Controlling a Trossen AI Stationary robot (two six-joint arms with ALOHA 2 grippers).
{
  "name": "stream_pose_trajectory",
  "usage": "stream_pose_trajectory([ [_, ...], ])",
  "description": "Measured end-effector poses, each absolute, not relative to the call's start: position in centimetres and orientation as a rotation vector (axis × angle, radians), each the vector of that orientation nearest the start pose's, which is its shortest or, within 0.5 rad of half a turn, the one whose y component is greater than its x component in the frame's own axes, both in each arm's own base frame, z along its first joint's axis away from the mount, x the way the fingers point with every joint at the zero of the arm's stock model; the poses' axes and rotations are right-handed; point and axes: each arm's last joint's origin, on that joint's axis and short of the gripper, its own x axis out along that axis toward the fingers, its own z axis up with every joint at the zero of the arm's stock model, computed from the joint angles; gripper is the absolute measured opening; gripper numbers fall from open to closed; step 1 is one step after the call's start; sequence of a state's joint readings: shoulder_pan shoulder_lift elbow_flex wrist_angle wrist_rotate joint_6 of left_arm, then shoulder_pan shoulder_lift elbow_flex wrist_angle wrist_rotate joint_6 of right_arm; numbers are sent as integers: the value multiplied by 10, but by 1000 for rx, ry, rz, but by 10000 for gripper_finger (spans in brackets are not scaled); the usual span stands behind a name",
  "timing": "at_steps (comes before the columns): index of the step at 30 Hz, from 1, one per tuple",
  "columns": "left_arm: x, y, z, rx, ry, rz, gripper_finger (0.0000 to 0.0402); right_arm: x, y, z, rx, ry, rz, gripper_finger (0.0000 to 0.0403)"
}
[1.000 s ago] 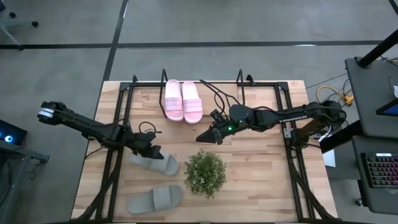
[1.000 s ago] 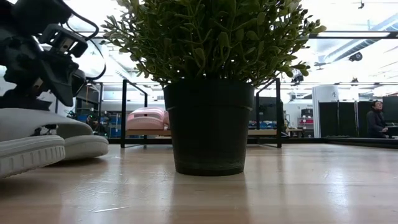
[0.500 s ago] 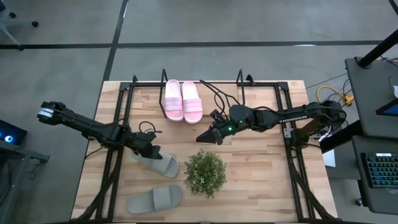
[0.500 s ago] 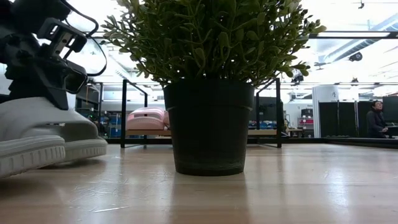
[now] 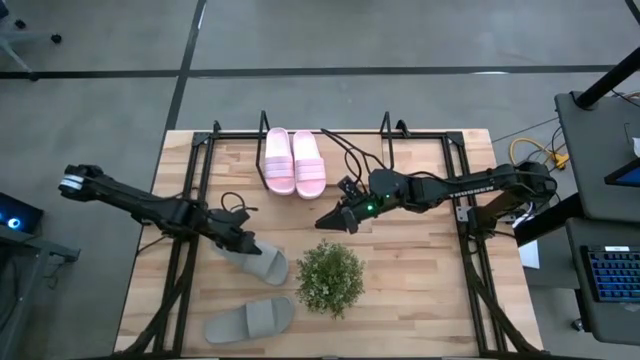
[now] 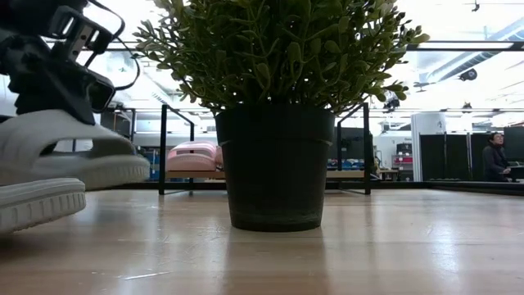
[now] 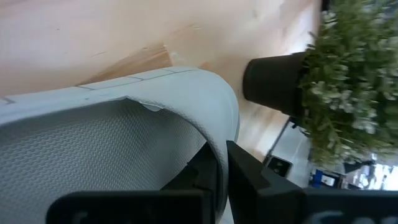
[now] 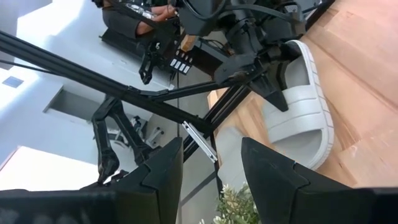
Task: Pick and place slides into the shelf
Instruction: Put the top gray slide on the shelf
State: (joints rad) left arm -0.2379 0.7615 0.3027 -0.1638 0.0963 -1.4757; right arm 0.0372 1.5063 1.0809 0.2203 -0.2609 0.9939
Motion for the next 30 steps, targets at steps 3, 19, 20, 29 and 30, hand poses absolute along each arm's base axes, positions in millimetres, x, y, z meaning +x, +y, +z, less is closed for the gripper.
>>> stream_pose_trajectory([
  [3,147,-38,180,-1376,706,163,1,344,20,301,1003,334,169,155],
  [19,141,-32,227,-1368,378,81,0,344,19,301,1000,319,145,155],
  [20,140,-31,228,-1368,364,87,0,344,19,301,997,318,146,155],
  [29,138,-27,233,-1361,241,169,0,332,13,320,939,222,109,155],
  [30,138,-26,234,-1361,211,180,0,330,12,324,927,203,101,155],
])
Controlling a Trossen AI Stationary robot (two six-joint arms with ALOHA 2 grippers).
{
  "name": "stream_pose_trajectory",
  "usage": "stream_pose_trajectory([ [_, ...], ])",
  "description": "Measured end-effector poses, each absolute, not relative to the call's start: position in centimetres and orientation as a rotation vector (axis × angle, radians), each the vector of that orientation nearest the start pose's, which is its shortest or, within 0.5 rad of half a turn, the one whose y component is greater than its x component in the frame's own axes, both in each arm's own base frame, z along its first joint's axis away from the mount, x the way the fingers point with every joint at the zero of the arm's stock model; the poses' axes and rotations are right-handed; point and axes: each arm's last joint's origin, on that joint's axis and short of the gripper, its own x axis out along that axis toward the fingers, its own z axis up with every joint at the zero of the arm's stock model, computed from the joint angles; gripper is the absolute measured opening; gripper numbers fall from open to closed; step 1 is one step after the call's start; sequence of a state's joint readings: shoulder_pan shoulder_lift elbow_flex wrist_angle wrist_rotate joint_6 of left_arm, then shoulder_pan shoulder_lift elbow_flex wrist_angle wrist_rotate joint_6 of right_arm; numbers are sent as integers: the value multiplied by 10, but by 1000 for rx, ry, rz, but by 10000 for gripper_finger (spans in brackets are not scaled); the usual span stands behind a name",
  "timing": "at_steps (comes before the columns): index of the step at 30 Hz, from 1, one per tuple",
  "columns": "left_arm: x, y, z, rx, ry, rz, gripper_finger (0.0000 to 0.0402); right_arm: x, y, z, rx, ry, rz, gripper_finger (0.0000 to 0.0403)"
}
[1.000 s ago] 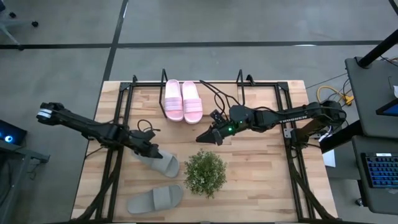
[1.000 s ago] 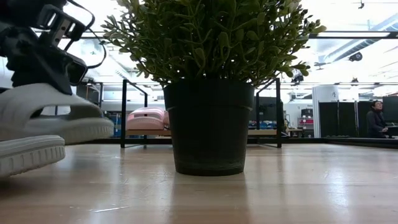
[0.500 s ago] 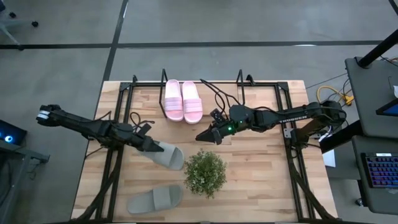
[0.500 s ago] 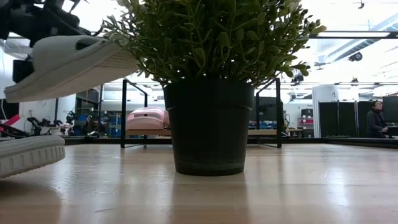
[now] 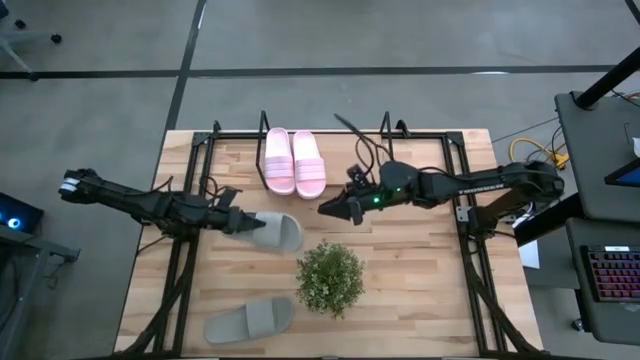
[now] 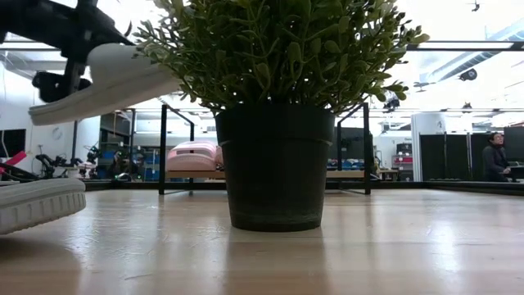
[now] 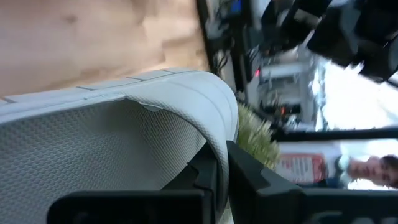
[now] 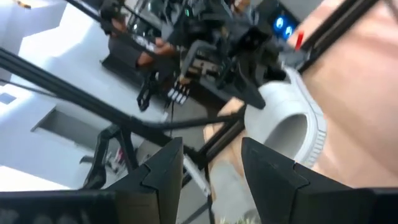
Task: Pick and place slides into the shelf
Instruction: Put the top gray slide on the shelf
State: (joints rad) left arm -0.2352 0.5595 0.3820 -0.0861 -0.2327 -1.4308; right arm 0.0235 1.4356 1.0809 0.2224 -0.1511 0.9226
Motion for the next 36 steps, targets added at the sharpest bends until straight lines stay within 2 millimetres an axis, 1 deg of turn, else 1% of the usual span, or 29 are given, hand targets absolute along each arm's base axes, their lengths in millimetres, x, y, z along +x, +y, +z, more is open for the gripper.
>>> stream_pose_trajectory([
  [5,138,-22,245,-1368,18,233,0,319,8,339,894,135,80,155],
  [11,139,-15,262,-1359,-225,237,0,310,7,349,873,96,83,155],
  [15,142,-10,271,-1373,-386,273,0,309,7,351,872,94,85,155],
  [18,145,-7,275,-1369,-471,306,0,309,7,352,869,90,95,155],
  [23,151,0,283,-1394,-593,259,0,308,8,352,863,95,118,155],
  [28,158,4,293,-1437,-779,187,0,308,9,353,863,100,131,155],
  [32,170,7,298,-1448,-833,205,0,308,9,353,844,98,132,155],
  [36,186,6,313,-1455,-856,226,0,308,9,352,815,96,130,155],
])
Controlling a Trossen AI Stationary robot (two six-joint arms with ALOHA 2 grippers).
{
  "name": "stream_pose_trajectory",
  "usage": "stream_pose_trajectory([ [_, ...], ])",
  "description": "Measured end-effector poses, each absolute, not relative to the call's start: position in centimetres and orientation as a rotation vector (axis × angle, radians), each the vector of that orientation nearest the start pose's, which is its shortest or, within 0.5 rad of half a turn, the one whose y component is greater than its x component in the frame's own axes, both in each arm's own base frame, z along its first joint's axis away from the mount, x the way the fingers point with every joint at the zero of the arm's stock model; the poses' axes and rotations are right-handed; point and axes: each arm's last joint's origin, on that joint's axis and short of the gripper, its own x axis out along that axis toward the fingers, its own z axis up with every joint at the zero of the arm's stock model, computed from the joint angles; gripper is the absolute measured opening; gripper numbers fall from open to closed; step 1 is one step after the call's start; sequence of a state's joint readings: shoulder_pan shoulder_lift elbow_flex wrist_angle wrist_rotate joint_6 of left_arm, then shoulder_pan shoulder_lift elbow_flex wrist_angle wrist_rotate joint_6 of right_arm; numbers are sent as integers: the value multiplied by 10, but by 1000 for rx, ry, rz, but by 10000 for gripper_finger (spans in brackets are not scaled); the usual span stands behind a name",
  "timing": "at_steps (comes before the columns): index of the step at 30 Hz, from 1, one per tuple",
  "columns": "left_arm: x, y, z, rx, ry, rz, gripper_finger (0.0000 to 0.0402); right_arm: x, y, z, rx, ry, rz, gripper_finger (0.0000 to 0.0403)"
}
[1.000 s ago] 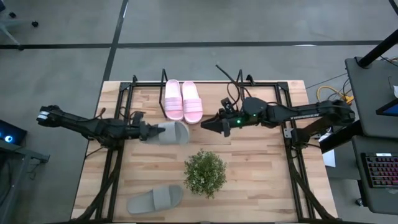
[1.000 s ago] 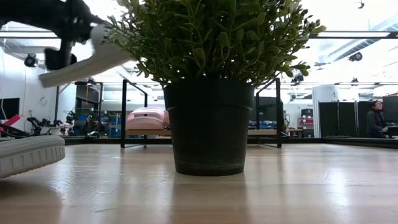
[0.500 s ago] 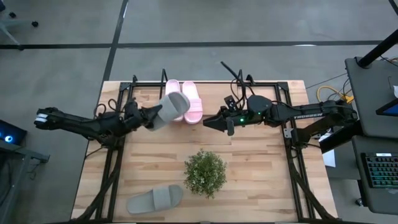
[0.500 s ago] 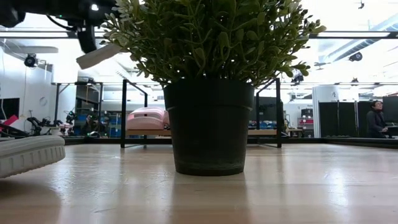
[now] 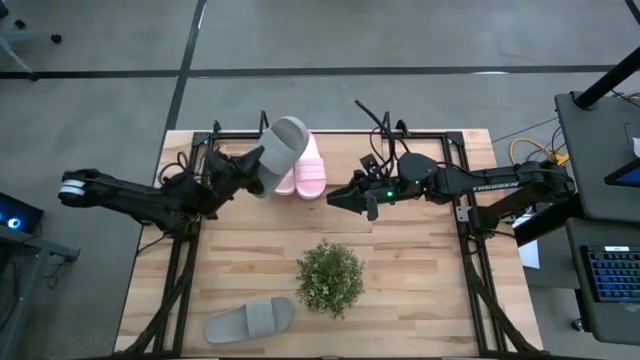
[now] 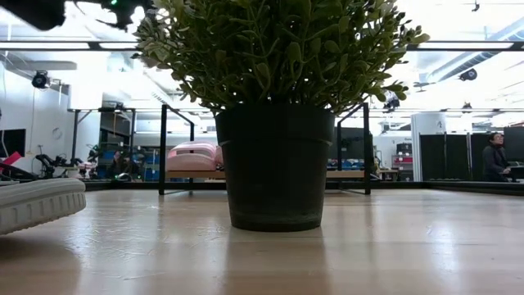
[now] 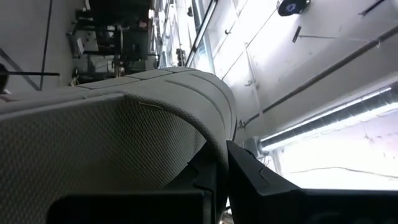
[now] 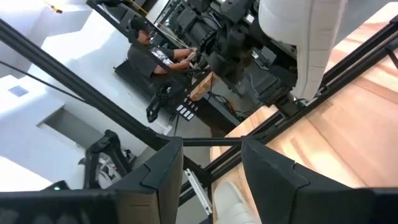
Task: Pick and place slides into the shelf
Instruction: Put the top gray slide on the shelf
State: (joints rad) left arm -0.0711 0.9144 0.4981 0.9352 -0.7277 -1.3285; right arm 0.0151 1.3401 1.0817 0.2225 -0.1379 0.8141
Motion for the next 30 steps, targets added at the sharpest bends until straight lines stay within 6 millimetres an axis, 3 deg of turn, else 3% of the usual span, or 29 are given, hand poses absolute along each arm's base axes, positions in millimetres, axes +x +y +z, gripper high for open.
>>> stream_pose_trajectory([
  [8,220,5,357,-1472,-921,194,0,309,8,352,784,94,121,191],
  [12,237,4,369,-1474,-928,187,0,309,4,351,784,91,106,215],
  [22,274,2,376,-1554,-947,183,0,309,-2,347,697,74,-52,246],
  [30,284,4,382,-1568,-966,173,0,308,-5,342,668,103,-131,247],
])
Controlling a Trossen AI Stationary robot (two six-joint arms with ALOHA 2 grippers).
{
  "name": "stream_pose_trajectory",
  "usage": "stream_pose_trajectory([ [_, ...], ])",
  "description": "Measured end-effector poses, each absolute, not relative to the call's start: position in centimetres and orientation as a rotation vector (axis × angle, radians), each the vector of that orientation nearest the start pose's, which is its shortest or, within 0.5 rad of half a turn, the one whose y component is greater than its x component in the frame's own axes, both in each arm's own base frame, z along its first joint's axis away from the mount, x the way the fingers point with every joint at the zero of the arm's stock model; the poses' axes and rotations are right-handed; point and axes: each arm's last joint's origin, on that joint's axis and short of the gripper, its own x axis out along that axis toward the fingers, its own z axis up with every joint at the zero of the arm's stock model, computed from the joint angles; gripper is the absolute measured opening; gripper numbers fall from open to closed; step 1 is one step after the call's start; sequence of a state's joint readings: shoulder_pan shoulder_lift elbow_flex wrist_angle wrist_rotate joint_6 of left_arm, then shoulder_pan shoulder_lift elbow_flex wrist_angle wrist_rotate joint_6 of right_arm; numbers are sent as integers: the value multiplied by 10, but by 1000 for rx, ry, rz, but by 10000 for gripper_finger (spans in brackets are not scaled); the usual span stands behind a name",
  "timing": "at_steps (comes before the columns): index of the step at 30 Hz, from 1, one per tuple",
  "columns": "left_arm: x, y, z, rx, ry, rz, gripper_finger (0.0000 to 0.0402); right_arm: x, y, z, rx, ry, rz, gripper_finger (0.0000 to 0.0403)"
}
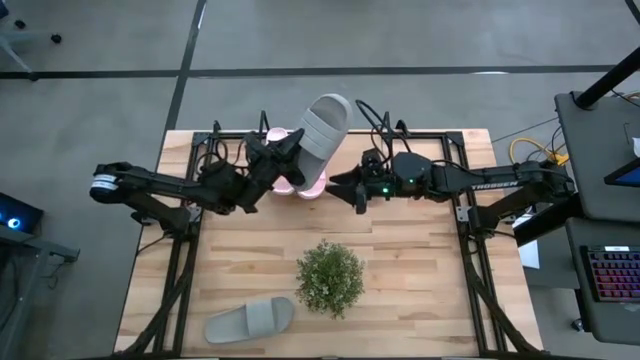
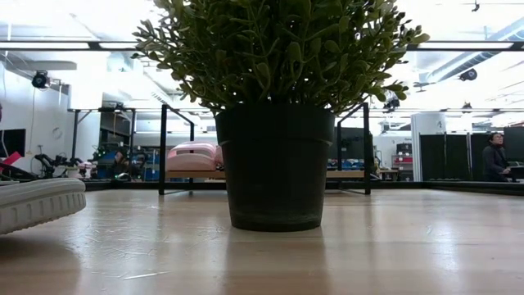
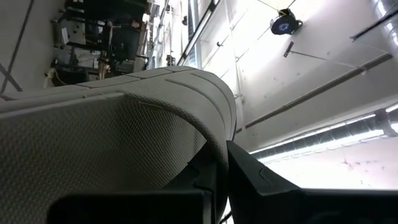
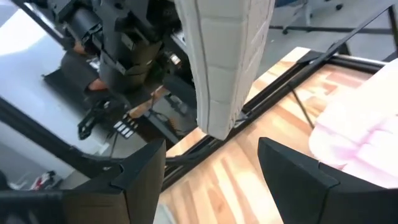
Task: Pick and place slides into the shelf
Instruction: Put the top gray slide on the shelf
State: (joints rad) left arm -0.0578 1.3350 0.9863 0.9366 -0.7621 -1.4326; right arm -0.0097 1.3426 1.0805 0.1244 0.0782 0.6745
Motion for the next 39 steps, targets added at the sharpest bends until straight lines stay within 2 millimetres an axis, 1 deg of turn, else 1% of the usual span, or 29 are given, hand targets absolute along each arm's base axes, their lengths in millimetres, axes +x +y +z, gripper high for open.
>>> stream_pose_trajectory([
  [7,282,5,381,-1516,-964,217,0,308,-8,342,656,78,-188,247],
  [11,283,7,381,-1488,-962,240,0,308,-9,343,651,73,-188,247],
  [17,290,9,375,-1483,-955,255,0,308,-9,344,663,59,-184,247],
  [23,294,9,377,-1490,-974,233,0,308,-9,344,667,53,-190,247],
  [30,316,7,377,-1484,-946,197,0,308,-10,346,667,32,-205,247],
  [33,324,7,379,-1496,-983,157,0,308,-11,347,667,27,-208,247],
  [37,332,6,380,-1496,-983,110,0,308,-11,346,667,28,-209,247],
  [39,333,6,381,-1497,-987,99,0,308,-11,347,671,26,-209,247],
])
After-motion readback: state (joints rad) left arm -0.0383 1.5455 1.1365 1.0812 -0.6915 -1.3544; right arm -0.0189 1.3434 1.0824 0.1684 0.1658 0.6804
